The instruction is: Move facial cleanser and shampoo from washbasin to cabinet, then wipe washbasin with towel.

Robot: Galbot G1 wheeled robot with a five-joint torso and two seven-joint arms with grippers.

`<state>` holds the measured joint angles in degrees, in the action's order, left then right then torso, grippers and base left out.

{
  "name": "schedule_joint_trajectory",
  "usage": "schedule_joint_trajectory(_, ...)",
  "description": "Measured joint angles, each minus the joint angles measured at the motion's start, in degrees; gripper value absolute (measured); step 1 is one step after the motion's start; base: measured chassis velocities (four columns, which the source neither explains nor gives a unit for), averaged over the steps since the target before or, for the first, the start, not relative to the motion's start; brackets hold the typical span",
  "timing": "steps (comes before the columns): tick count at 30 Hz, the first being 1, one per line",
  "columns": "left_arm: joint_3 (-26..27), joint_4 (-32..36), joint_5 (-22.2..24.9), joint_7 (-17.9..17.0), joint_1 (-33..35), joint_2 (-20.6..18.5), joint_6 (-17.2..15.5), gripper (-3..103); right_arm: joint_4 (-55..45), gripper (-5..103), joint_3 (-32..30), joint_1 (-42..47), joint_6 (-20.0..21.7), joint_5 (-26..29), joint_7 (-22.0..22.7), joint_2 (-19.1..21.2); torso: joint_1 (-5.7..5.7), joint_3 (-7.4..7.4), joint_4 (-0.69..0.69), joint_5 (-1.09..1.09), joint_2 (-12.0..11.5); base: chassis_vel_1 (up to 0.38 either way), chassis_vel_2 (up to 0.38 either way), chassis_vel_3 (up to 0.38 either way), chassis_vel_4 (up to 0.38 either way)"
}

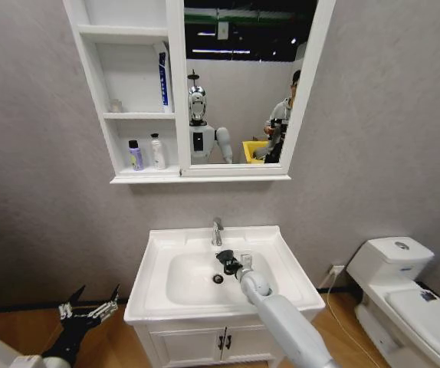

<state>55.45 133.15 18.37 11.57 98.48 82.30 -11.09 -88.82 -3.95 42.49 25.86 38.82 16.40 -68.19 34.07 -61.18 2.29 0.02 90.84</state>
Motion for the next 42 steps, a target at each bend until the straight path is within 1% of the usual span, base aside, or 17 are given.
schedule_joint_trajectory(3,0.00,0.00,0.00,-0.01,0.00,0.00,0.00,100,-3.58,7,-2.28,2.40,-0.37,-1.08,-0.75,1.76,-0.01,0.00,0.01,-0.01,0.00,0.000,0.000,0.000,0.000)
schedule_joint_trajectory(6,0.00,0.00,0.00,0.00,0.00,0.00,0.00,100,-7.60,7,-8.17,7.13,-3.31,-5.68,-4.52,6.20,-0.02,0.00,0.03,0.00,0.00,0.000,0.000,0.000,0.000)
schedule_joint_trajectory(7,0.00,0.00,0.00,0.00,0.00,0.00,0.00,100,-7.60,7,-8.17,7.13,-3.31,-5.68,-4.52,6.20,-0.02,0.00,0.03,0.00,0.00,0.000,0.000,0.000,0.000)
schedule_joint_trajectory(8,0.00,0.00,0.00,-0.01,0.00,0.00,0.00,100,-6.73,7,-9.85,7.59,-5.59,-6.88,-7.15,7.54,-0.02,0.00,0.04,-0.02,0.01,0.000,0.000,0.000,0.000)
schedule_joint_trajectory(9,0.01,0.00,0.00,-0.01,0.00,0.00,0.00,100,-4.50,7,-10.87,7.46,-8.06,-7.45,-9.31,8.24,-0.02,0.00,0.01,-0.04,0.01,0.000,0.000,0.000,0.000)
schedule_joint_trajectory(10,0.00,0.00,0.00,-0.01,0.00,0.00,0.00,100,-1.91,7,-11.40,6.99,-10.20,-7.88,-10.51,8.44,-0.02,0.00,0.02,0.00,0.00,0.000,0.000,0.000,0.000)
schedule_joint_trajectory(11,0.00,0.00,0.00,-0.01,0.00,0.00,0.00,100,-1.91,7,-11.40,6.99,-10.20,-7.88,-10.51,8.44,-0.02,0.00,0.02,0.00,0.00,0.000,0.000,0.000,0.000)
schedule_joint_trajectory(12,0.00,0.00,0.00,-0.01,0.00,0.00,0.00,100,0.86,7,-11.82,6.12,-12.26,-7.91,-11.60,8.45,-0.01,-0.01,0.02,0.03,0.00,0.000,0.000,0.000,0.000)
schedule_joint_trajectory(13,0.00,0.00,0.00,-0.01,0.00,0.00,0.00,100,3.81,7,-12.00,4.78,-14.20,-7.38,-12.36,8.35,-0.01,-0.01,0.00,0.00,0.00,0.000,0.000,0.000,0.000)
schedule_joint_trajectory(16,0.01,0.00,0.00,-0.01,0.00,0.00,0.00,100,8.31,7,-11.96,2.55,-16.06,-6.66,-13.20,7.76,0.00,-0.02,-0.03,0.01,0.00,0.000,0.000,0.000,0.000)
schedule_joint_trajectory(28,0.01,0.00,0.00,-0.01,0.00,0.00,0.00,100,13.86,7,-11.45,0.93,-17.84,-6.80,-15.01,7.62,0.00,-0.01,0.00,-0.02,0.00,0.000,0.000,0.000,0.000)
schedule_joint_trajectory(31,0.00,0.00,0.00,-0.01,0.00,0.00,0.00,100,15.65,7,-11.33,0.98,-19.09,-7.17,-16.71,8.04,0.00,-0.01,-0.01,-0.01,0.00,0.000,0.000,0.000,0.000)
schedule_joint_trajectory(32,0.01,0.00,0.00,-0.01,0.00,0.00,0.00,100,17.54,7,-11.11,0.79,-20.50,-7.47,-18.39,8.45,0.00,-0.01,0.01,-0.02,0.00,0.000,0.000,0.000,0.000)
schedule_joint_trajectory(33,0.01,0.00,0.00,-0.01,0.00,0.00,0.00,100,17.54,7,-11.11,0.79,-20.50,-7.47,-18.39,8.45,0.00,-0.01,0.01,-0.02,0.00,0.000,0.000,0.000,0.000)
schedule_joint_trajectory(34,0.01,0.00,0.00,-0.01,0.00,0.00,0.00,100,20.32,7,-10.65,-0.09,-22.37,-7.70,-20.20,8.72,0.00,-0.01,0.04,-0.01,0.00,0.000,0.000,0.000,0.000)
schedule_joint_trajectory(36,0.00,0.00,0.00,-0.01,0.00,0.00,0.00,100,24.04,7,-10.14,-2.04,-24.66,-8.18,-22.17,8.86,0.00,-0.01,-0.01,-0.01,0.00,0.000,0.000,0.000,0.000)
schedule_joint_trajectory(42,0.00,0.00,0.00,-0.01,0.00,0.00,0.00,100,29.58,7,-9.12,-4.96,-28.01,-8.13,-24.90,8.52,0.00,-0.01,0.00,-0.01,0.00,0.000,0.000,0.000,0.000)
